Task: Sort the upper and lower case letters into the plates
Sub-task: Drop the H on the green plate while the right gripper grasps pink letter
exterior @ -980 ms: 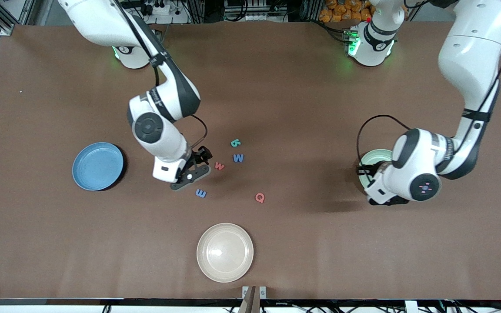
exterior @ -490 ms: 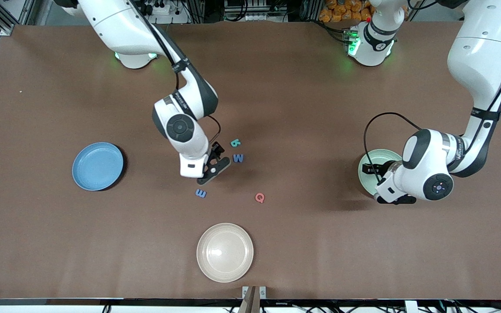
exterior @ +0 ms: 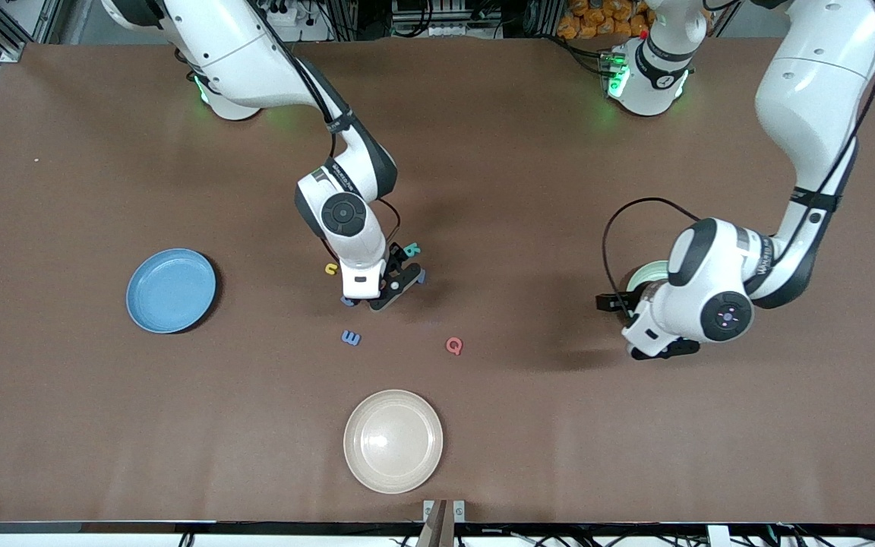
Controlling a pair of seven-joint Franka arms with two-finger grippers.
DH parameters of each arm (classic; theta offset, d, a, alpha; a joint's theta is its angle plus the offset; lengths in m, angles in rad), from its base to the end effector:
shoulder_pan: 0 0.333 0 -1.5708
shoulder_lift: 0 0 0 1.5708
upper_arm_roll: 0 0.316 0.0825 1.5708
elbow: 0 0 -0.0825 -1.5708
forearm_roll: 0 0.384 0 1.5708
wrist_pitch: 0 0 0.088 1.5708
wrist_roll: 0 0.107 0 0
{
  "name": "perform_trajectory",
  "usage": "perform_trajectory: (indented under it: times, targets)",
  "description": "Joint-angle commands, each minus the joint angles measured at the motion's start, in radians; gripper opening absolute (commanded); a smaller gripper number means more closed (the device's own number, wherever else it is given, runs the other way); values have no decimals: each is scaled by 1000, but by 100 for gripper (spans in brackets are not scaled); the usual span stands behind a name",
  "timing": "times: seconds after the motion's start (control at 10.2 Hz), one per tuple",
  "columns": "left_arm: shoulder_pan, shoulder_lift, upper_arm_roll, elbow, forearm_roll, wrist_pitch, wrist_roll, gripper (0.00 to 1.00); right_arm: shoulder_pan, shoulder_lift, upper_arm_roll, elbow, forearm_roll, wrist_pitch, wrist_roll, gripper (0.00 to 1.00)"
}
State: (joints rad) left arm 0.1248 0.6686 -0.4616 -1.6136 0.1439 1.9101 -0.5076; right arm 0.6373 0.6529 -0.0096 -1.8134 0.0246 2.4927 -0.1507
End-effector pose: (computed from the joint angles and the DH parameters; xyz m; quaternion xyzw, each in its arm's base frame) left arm 0.6310 -0.1742 0.2456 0.9829 0.0720 -0.1690 0.0134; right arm 0.5282 0.3836 0.1811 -0.9284 -0.3714 -0.0118 0.0077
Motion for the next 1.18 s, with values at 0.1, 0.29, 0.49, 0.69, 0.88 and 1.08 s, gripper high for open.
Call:
perform_trajectory:
  times: [0.1,0.29,0.49,0.69,0.88,1.08]
  targets:
    - [-31,-4,8,27,-119,52,-92,100,-19,22,0,-3,-51,43,-9,100]
    - [-89,5,9,29,-121,108,-161,100,-18,36,2,3,-52,52,-9,100]
    - [-141,22,15,31,-112,177,-227,100,-15,45,2,16,-54,54,-9,100]
    - [-215,39,44,31,-110,252,-303,100,-13,48,2,19,-52,58,-7,100]
    - [-311,49,116,50,-110,291,-345,100,-13,47,2,19,-52,61,-3,29]
    - [-397,75,168,95,-110,291,-417,100,-18,47,2,17,-49,60,-3,3]
